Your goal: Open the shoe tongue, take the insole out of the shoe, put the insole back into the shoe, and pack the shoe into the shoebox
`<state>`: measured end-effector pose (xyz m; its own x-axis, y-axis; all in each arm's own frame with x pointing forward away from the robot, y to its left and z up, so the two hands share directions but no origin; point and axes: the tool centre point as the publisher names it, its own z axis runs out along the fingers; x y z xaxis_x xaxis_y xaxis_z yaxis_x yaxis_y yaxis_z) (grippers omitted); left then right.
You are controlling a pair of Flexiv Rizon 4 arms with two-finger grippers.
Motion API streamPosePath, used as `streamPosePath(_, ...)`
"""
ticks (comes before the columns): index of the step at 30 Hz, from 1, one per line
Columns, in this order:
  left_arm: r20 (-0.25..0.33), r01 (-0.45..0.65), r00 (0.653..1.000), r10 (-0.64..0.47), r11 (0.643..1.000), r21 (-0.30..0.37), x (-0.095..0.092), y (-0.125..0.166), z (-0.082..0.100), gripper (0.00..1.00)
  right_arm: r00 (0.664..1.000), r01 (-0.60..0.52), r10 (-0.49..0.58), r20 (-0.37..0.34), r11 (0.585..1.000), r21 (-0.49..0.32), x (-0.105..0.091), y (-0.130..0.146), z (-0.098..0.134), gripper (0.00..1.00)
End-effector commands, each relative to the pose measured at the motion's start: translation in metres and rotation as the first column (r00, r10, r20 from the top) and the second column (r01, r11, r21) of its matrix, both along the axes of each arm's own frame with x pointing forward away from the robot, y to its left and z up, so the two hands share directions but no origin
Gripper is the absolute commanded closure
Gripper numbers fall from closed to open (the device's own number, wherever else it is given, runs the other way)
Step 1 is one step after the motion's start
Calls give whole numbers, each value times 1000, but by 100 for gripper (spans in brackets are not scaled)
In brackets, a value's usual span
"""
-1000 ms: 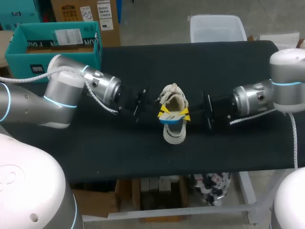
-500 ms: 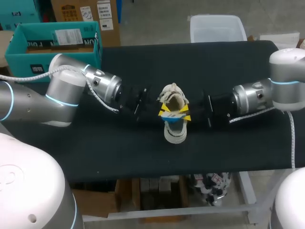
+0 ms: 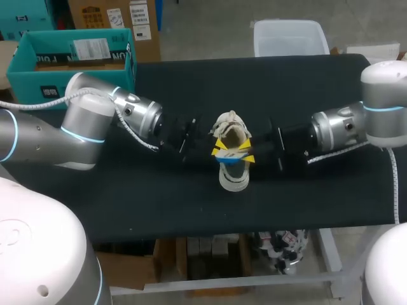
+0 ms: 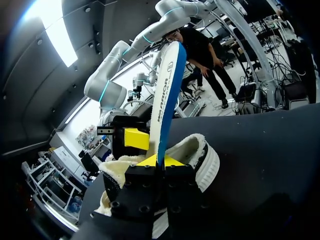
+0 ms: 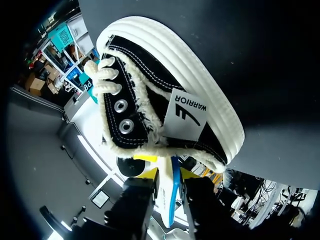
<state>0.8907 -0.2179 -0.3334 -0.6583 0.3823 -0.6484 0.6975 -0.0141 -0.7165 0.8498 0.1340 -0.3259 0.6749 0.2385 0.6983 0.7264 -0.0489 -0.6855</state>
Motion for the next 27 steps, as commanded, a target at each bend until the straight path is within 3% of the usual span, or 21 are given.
streamPosePath(1, 3, -7, 1000, 7, 1000, -2, 0, -1, -1, 100, 1000, 6, -6, 0, 1000, -8, -4, -1, 2, 75)
streamPosePath(9, 7, -13, 1000, 13, 1000, 5, -1, -1, -1, 100, 1000, 21, -21, 2, 999, -41, -9, -3, 5, 80)
streamPosePath(13, 6, -18, 1000, 18, 1000, 8, -1, -1, -1, 100, 1000, 30, -29, 10, 998, -62, -10, -3, 6, 89)
streamPosePath(14, 7, -19, 1000, 19, 1000, 8, -1, -1, -1, 100, 999, 32, -31, 12, 997, -67, -10, -3, 6, 100)
streamPosePath(17, 6, -21, 1000, 21, 1000, 7, -2, -1, 0, 100, 999, 34, -33, 19, 997, -68, -11, -3, 6, 100)
streamPosePath(18, 5, -22, 1000, 22, 1000, 6, -3, 0, 2, 71, 999, 34, -33, 20, 997, -68, -11, -3, 5, 100)
streamPosePath(19, 4, -21, 1000, 21, 1000, 5, -6, 1, 4, 53, 999, 34, -33, 21, 997, -68, -11, -3, 5, 100)
streamPosePath(21, 4, -8, 1000, 8, 1000, -9, -9, 3, 7, 33, 999, 36, -34, 24, 997, -69, -11, -3, 4, 100)
streamPosePath(24, 10, 9, 1000, -9, 1000, -22, -17, 6, 13, 36, 999, 38, -37, 26, 997, -72, -11, -4, 3, 100)
streamPosePath(27, 18, 22, 1000, -21, 999, -24, -22, 6, 15, 58, 999, 41, -39, 30, 996, -75, -11, -4, 3, 100)
